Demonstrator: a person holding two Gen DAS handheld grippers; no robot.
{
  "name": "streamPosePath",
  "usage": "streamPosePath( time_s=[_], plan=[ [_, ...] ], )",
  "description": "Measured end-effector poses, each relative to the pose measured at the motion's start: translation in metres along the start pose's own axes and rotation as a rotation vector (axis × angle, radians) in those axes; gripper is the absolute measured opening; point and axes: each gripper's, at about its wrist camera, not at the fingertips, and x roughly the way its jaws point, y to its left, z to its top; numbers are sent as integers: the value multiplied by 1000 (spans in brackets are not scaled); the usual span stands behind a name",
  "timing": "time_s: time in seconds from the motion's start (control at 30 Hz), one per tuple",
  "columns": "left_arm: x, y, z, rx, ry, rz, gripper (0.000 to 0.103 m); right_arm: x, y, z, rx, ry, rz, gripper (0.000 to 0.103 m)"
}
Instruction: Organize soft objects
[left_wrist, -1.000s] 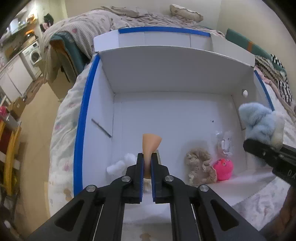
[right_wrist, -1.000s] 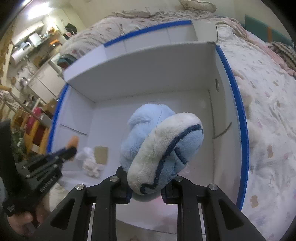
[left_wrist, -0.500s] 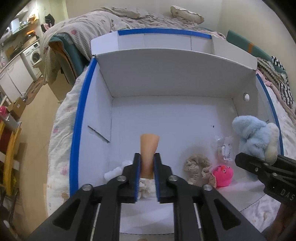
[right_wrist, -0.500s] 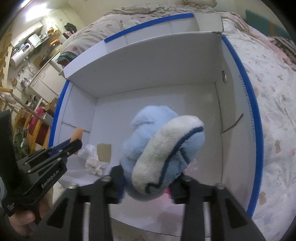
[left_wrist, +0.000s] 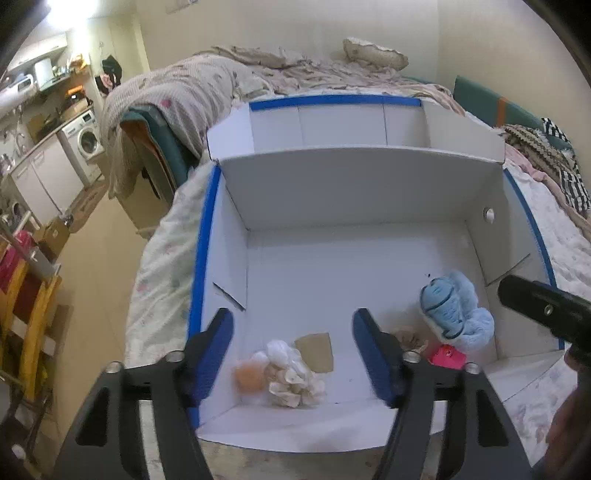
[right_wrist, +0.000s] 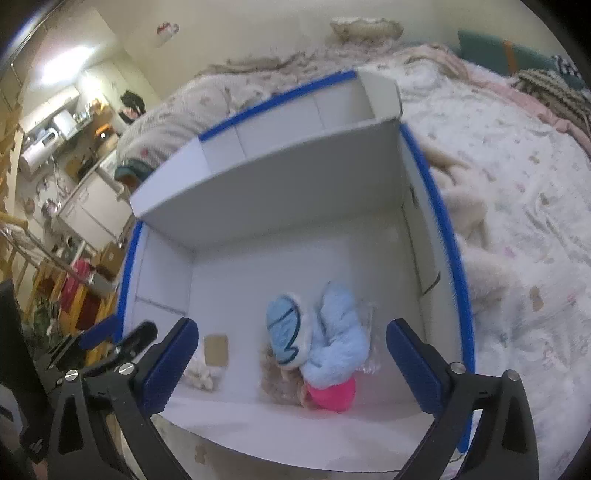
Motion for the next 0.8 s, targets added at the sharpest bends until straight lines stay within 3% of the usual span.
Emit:
streamPosePath(
  time_s=[0.17,0.23,0.43,0.63,0.8],
  plan=[
    [-11,8,2,-2,8,50,75,-15,5,-2,-14,-52,-43,103],
    [-16,14,0,-15,20,22,75,-19,7,-7,-30,-39,-82,103],
    [-35,25,-16,-11,-2,59,82,-26,7,-28,-31,11,-136,103],
    [-47,40,-41,-40,31,49,90,-37,9,-63,-50,59,-176,103],
    [-54,46,-62,-8,31,102,102,-46,11,-81,-64,64,-186,103]
  ],
)
